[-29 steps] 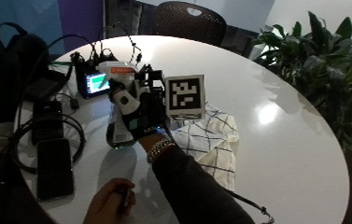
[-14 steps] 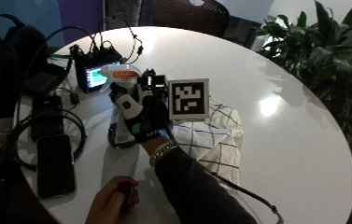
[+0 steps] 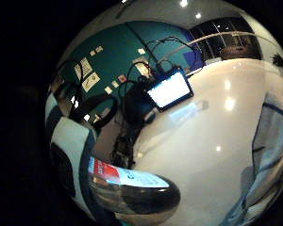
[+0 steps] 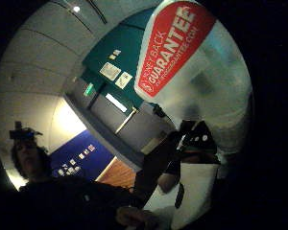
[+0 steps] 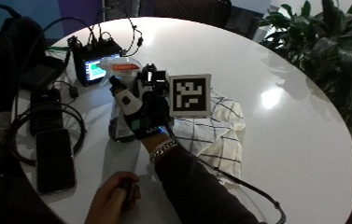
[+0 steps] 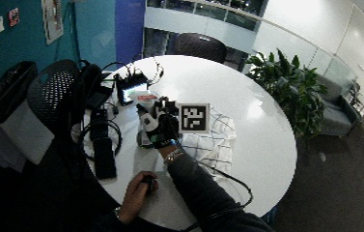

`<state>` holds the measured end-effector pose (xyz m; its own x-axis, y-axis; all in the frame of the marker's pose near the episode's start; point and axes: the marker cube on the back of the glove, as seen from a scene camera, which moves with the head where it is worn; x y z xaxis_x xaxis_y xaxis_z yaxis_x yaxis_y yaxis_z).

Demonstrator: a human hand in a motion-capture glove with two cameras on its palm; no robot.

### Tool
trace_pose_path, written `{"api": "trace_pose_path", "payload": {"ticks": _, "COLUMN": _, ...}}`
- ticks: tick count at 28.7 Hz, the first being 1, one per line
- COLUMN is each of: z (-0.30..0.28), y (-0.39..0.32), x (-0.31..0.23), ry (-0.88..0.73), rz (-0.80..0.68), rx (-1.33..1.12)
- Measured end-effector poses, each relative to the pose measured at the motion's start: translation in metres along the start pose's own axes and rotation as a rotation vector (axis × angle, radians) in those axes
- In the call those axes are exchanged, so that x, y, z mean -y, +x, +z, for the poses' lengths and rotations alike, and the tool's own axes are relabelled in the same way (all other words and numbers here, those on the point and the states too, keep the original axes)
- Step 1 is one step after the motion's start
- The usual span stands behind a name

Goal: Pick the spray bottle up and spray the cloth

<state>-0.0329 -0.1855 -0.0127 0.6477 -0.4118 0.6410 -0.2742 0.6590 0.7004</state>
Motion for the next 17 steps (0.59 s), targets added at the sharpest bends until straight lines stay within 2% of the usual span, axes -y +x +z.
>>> {"api": "trace_pose_path", "payload": {"ticks": 10, "z": 0.005, "y": 0.01, "x": -0.007, "ry": -0.151, "rz": 0.141, "rx": -0.019}}
{"api": "trace_pose_path", "payload": {"ticks": 17, "z": -0.02, "y": 0.017, "x": -0.011, "ry": -0.293, "rz": 0.222, "rx": -0.185}}
